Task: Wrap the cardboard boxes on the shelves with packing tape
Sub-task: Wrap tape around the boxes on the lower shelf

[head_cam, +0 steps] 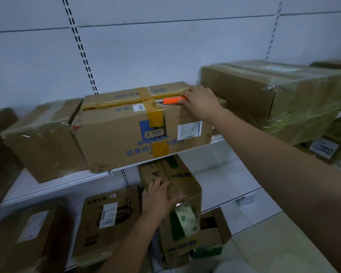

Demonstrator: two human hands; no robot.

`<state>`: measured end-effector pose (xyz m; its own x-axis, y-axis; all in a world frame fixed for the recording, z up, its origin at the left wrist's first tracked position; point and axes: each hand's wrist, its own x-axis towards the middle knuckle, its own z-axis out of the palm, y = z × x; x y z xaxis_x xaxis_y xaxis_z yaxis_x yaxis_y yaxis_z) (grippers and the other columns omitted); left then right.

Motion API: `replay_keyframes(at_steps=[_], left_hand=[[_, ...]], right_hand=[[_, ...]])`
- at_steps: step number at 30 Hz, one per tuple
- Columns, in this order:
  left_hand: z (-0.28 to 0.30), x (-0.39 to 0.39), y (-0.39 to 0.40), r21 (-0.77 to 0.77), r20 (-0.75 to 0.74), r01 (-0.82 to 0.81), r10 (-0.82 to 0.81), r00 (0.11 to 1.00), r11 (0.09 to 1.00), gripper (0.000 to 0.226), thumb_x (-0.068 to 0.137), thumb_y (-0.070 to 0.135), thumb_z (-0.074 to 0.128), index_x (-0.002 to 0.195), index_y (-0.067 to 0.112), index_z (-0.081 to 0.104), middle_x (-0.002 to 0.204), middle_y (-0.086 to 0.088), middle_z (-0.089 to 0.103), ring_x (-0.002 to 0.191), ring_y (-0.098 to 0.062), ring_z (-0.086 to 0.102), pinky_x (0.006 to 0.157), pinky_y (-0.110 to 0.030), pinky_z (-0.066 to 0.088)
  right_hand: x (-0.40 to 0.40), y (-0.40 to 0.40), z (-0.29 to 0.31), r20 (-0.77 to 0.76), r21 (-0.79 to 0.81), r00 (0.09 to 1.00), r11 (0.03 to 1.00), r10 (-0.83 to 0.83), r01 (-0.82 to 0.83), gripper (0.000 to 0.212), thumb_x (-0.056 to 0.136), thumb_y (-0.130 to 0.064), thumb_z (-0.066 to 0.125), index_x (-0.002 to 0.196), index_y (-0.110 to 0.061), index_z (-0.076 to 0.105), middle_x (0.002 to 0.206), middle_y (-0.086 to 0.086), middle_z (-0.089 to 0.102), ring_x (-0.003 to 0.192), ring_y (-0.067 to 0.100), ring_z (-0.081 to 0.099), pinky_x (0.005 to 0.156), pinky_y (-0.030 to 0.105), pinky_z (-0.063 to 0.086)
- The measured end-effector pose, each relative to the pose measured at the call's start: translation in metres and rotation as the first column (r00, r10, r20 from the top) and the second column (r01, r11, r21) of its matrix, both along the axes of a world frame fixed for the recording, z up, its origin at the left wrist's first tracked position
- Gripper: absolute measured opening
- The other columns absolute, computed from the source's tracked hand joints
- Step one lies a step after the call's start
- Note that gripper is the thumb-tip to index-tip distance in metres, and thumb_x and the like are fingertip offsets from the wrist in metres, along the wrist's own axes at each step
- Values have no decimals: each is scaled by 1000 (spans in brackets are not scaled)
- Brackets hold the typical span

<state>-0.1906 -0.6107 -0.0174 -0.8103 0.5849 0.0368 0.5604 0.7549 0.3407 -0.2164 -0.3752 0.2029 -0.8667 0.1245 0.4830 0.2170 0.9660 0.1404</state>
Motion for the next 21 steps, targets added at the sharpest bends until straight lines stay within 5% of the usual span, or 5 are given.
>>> replay_keyframes(at_steps=[3,7,12,16,21], left_hand=[[-8,5,-2,1,-57,0,0,998,1000,76,87,75,44,150,32,37,148,11,33,140,-14,29,118,-39,21],[-13,4,-1,79,-70,29,-23,997,996,76,92,70,43,153,25,33,150,9,32,142,-14,28,120,-35,12],[-28,4,-27,375,68,-26,1,998,927,75,79,57,74,140,24,46,136,8,37,129,-11,39,110,-31,38],[-34,27,-46,492,-37,-162,206,978,855,36,83,43,75,108,25,57,112,7,44,107,-9,46,91,-29,44],[-20,74,-44,546,559,-602,282,780,582,38,97,44,51,72,16,59,62,-1,62,62,-24,63,60,-35,48]], right_hand=[[35,-39,-29,-229,-92,973,996,1,-22,44,104,-44,28,121,-15,57,107,5,63,87,25,63,61,36,46],[69,-85,-106,-6,-411,991,903,134,-124,35,106,-38,30,126,-14,46,101,2,60,73,17,58,56,30,44],[61,-75,-200,249,-310,967,951,62,19,42,104,-44,38,131,-14,45,116,9,58,99,26,58,67,33,40],[53,-71,-222,209,-256,978,966,22,33,41,102,-43,44,126,-11,51,119,12,54,103,30,54,70,37,45],[48,-73,-226,145,-202,988,979,46,-16,34,97,-37,57,115,-9,59,107,12,59,93,31,58,57,35,42]])
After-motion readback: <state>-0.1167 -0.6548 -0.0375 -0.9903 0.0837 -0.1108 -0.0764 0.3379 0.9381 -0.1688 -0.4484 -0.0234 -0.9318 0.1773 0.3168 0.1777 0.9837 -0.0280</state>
